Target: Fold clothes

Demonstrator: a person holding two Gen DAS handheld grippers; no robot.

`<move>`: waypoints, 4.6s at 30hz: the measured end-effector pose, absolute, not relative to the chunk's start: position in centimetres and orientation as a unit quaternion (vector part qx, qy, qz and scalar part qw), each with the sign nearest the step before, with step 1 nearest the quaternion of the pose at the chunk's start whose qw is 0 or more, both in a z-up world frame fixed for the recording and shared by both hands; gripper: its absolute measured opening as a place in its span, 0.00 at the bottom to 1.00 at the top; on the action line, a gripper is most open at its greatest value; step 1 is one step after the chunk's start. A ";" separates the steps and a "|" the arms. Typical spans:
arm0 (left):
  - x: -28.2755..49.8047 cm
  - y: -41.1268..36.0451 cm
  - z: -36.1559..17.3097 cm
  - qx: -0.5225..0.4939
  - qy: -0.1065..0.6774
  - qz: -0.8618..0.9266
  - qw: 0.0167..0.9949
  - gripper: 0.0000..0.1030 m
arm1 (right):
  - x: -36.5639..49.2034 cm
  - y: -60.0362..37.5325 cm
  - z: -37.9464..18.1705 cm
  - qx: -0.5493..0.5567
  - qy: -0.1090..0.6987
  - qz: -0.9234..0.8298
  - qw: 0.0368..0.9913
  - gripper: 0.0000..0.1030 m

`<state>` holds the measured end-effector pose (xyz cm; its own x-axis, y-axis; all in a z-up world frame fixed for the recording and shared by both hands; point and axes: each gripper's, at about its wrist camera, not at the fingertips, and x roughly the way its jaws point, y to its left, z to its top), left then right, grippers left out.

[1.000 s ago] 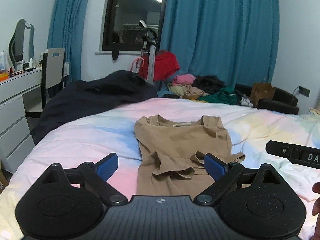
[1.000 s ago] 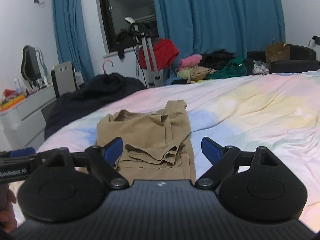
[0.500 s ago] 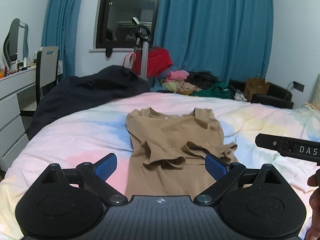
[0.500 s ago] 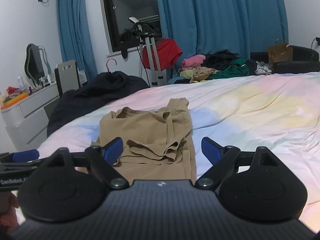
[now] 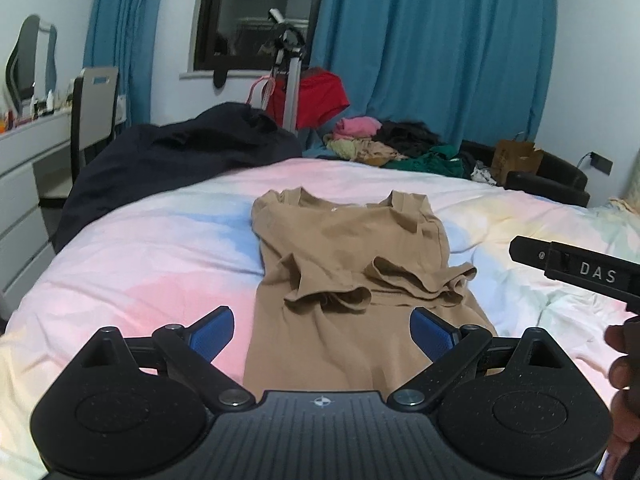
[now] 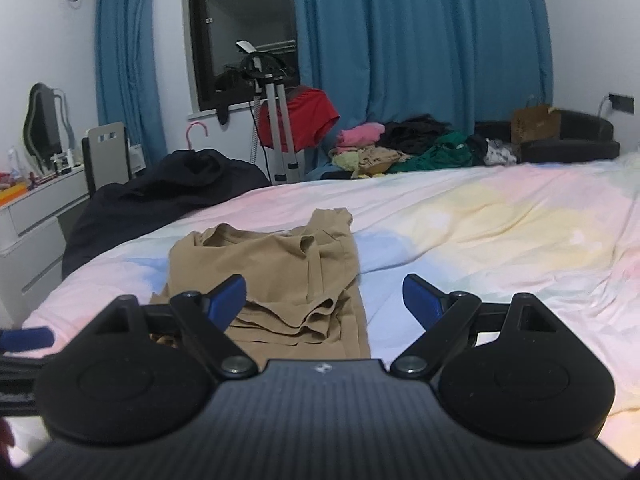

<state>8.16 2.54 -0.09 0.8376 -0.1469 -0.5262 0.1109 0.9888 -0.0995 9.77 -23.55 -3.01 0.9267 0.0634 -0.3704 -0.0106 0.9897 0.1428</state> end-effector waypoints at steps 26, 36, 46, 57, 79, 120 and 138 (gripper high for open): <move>6.3 -0.7 -2.9 0.001 0.324 -0.116 0.939 0.93 | 10.0 -26.1 -4.2 0.145 0.182 -0.012 0.973 0.84; 7.4 -1.1 -4.4 -0.056 0.391 -0.179 0.901 0.93 | 10.4 -26.7 -4.1 0.158 0.200 0.013 0.967 0.84; 10.3 1.5 -8.5 -0.249 0.517 -0.228 0.787 0.93 | 10.2 -28.0 -4.1 0.207 0.209 0.020 0.956 0.84; 12.3 6.1 -9.9 -0.376 0.426 -0.119 0.815 0.84 | 10.3 -27.2 -4.9 0.216 0.237 0.049 0.946 0.84; 11.8 7.1 -12.1 -0.448 0.398 -0.100 0.794 0.48 | 10.0 -29.3 -9.7 0.507 0.356 0.171 0.766 0.86; 12.7 10.2 -11.8 -0.541 0.315 -0.077 0.776 0.18 | 8.7 -29.6 -13.0 0.537 0.332 0.053 0.773 0.20; 5.1 8.8 -7.0 -0.498 0.289 -0.113 0.810 0.07 | 3.9 -30.3 -13.0 0.555 0.368 0.040 0.745 0.19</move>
